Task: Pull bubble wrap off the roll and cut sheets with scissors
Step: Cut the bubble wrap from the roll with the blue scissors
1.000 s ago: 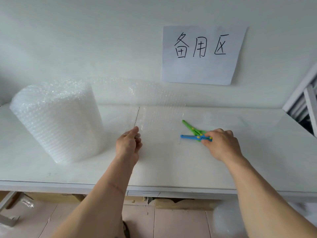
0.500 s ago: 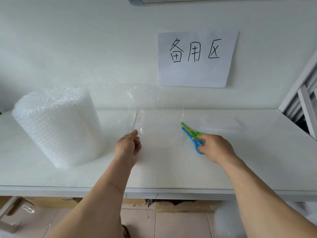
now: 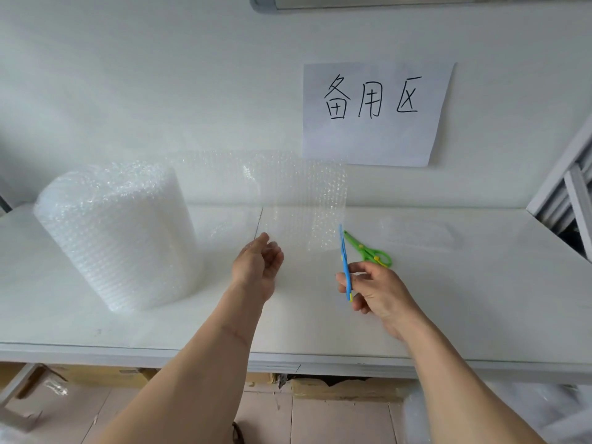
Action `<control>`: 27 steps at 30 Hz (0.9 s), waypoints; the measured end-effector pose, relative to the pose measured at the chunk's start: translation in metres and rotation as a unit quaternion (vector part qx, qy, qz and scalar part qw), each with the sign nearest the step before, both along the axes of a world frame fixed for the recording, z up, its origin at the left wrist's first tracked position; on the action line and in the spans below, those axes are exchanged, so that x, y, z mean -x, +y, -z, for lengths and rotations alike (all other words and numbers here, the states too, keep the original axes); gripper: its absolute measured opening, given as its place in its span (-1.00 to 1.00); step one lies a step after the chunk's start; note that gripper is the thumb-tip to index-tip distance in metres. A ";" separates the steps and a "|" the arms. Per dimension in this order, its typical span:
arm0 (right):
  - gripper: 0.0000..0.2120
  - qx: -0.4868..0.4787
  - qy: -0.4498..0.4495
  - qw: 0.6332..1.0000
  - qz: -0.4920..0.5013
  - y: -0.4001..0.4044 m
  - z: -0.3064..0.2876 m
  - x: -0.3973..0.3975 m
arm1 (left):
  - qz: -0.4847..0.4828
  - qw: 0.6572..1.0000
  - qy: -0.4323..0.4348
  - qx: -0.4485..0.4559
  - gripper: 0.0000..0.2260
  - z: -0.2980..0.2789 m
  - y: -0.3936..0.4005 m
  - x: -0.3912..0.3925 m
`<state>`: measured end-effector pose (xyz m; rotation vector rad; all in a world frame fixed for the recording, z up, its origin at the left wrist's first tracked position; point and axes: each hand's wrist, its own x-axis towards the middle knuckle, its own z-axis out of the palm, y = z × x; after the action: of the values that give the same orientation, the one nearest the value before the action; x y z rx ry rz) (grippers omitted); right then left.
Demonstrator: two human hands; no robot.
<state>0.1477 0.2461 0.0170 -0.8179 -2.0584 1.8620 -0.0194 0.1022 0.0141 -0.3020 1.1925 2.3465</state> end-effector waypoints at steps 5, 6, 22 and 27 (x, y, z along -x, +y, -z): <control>-0.77 0.048 -0.003 0.999 0.016 -0.001 -0.002 -0.003 | 0.029 0.999 0.016 -0.019 -0.95 -0.011 0.005 0.003; -0.78 0.050 -0.012 0.999 0.001 -0.001 -0.003 -0.005 | 0.037 0.999 0.022 -0.013 -0.95 -0.012 0.006 0.004; -0.68 0.070 -0.073 0.979 -0.180 -0.034 -0.014 0.020 | 0.029 0.995 0.068 0.063 -0.94 -0.007 0.011 -0.008; -0.61 0.094 -0.049 0.982 -0.157 -0.042 -0.013 0.031 | 0.030 0.996 0.063 0.059 -0.94 0.000 0.009 -0.012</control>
<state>0.1168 0.2039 0.0296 -0.6693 -2.2033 2.2535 -0.0075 0.1113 0.0144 -0.1576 1.3849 2.2768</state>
